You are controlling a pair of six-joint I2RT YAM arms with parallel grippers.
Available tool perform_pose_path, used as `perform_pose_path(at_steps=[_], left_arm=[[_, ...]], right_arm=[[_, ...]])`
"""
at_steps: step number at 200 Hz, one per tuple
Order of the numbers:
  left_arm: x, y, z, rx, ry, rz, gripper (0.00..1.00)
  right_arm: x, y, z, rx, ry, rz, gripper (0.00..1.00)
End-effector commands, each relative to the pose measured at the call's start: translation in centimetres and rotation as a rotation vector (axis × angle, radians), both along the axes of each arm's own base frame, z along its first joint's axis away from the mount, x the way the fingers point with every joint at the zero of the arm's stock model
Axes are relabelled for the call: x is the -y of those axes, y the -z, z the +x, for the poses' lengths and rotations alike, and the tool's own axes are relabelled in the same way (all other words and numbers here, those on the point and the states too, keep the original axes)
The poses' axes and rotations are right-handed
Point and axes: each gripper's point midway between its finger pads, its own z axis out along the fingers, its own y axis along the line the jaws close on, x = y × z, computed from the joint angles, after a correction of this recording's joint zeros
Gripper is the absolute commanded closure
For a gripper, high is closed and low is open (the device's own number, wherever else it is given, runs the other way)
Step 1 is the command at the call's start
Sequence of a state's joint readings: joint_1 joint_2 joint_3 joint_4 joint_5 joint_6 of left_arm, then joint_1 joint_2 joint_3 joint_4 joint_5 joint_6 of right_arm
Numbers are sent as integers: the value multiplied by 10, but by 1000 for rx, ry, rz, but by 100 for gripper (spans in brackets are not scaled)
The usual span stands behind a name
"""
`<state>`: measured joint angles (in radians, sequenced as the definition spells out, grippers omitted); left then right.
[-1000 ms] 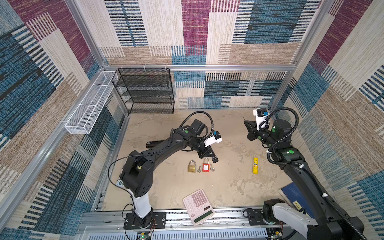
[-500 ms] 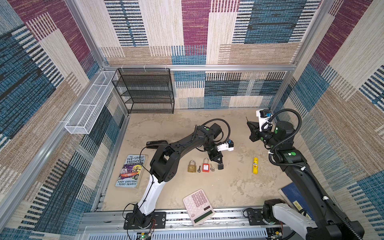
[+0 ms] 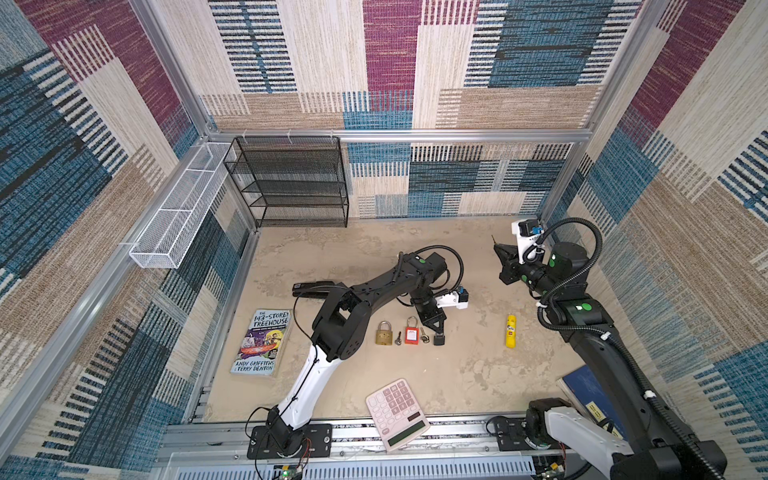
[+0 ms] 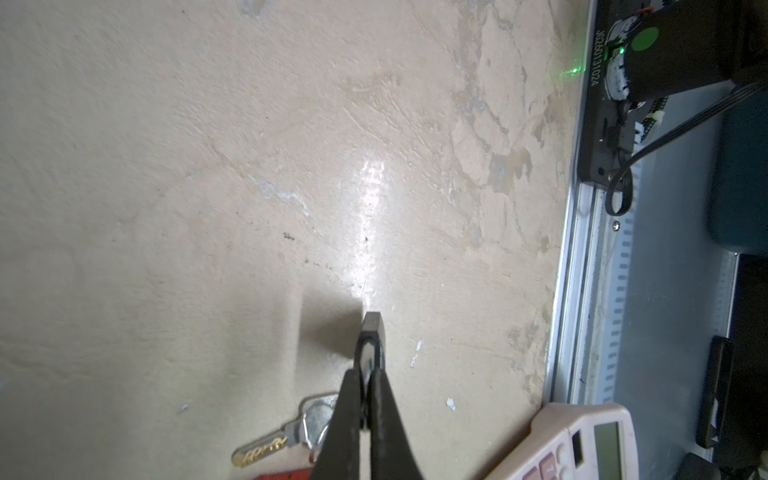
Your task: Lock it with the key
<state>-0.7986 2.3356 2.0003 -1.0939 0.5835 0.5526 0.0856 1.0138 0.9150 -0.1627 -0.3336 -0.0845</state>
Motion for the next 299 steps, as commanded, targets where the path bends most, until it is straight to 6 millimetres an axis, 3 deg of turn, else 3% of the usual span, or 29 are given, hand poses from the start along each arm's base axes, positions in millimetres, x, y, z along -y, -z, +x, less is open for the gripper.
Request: perform_pose_path(at_steps=[1, 137, 197, 236, 269, 299], left_arm=[[-3, 2, -3, -17, 23, 12, 100], [-4, 18, 19, 52, 4, 71, 99], [-4, 20, 24, 62, 0, 75, 90], [-4, 18, 28, 73, -12, 78, 78], [0, 5, 32, 91, -20, 53, 68], [1, -9, 38, 123, -33, 39, 66]], right_arm=[[-2, -3, 0, 13, -15, -2, 100], [-4, -3, 2, 15, -32, -17, 100], [-4, 0, 3, 9, -33, -19, 100], [-4, -1, 3, 8, -33, -20, 100], [-5, 1, 3, 2, -33, -16, 100], [-5, 3, 1, -19, -34, 6, 100]])
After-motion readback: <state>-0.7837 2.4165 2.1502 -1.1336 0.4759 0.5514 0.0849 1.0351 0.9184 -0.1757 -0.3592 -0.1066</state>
